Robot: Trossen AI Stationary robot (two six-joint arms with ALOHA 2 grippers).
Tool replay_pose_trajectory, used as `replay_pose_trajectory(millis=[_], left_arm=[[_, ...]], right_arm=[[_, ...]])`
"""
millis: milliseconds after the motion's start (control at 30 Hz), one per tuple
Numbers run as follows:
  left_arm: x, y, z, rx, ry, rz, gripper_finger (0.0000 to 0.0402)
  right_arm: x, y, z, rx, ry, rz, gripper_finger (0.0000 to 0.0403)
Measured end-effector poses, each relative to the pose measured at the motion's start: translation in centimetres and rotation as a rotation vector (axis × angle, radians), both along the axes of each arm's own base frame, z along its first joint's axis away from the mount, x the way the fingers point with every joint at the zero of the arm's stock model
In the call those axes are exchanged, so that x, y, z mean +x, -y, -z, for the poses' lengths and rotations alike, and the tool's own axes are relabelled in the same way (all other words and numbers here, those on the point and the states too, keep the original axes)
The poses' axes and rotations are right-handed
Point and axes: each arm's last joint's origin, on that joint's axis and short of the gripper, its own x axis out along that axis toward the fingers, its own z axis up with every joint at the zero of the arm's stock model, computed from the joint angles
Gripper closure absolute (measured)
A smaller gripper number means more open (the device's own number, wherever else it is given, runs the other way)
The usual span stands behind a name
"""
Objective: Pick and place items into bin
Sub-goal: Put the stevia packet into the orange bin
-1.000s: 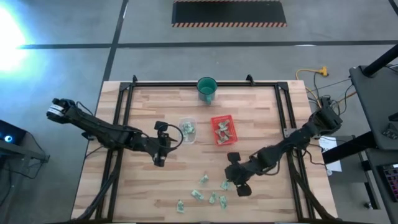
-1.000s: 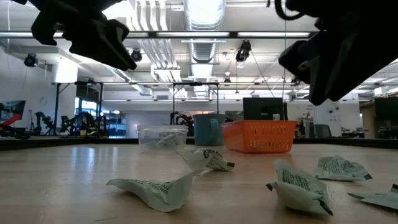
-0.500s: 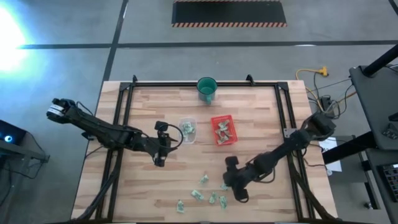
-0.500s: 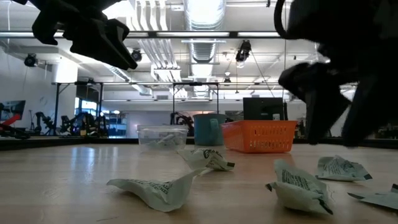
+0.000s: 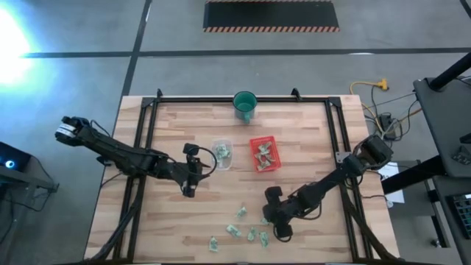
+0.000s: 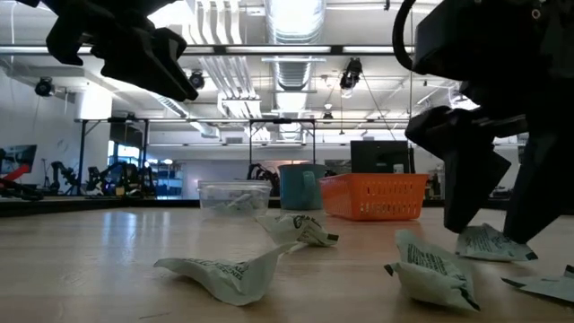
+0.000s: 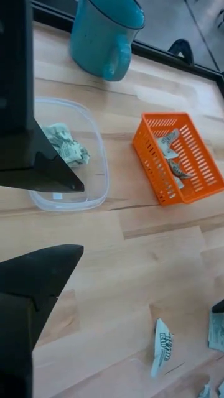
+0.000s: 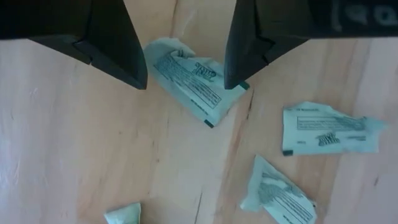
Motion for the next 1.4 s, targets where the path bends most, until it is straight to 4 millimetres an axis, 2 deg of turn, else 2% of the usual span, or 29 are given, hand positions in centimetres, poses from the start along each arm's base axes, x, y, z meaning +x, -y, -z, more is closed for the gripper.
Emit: replay_pose_trajectory(millis=[167,367,867,1000,1233,1400], left_arm=[[0.0,0.0,0.0,0.0,0.0,0.0,0.0271],[0.0,0.0,0.0,0.0,-0.001,0.0,0.0271],[0.0,0.0,0.0,0.0,-0.001,0.0,0.0271],[0.0,0.0,0.0,0.0,-0.001,0.0,0.0271],[0.0,0.0,0.0,0.0,-0.001,0.0,0.0271],[0.0,0.0,0.0,0.0,-0.001,0.0,0.0271]], right_arm=[[-0.4,0.2,0.5,-0.018,-0.055,0.028,0.0204],[-0.5,0.3,0.7,-0.027,-0.072,0.039,0.0231],[-0.5,0.3,0.5,-0.043,-0.075,0.023,0.0352],[-0.3,0.2,0.0,-0.052,-0.085,0.02,0.0368],[0.1,0.0,-1.7,-0.082,-0.111,0.01,0.037],[0.7,0.1,-3.6,-0.238,-0.073,-0.005,0.037]])
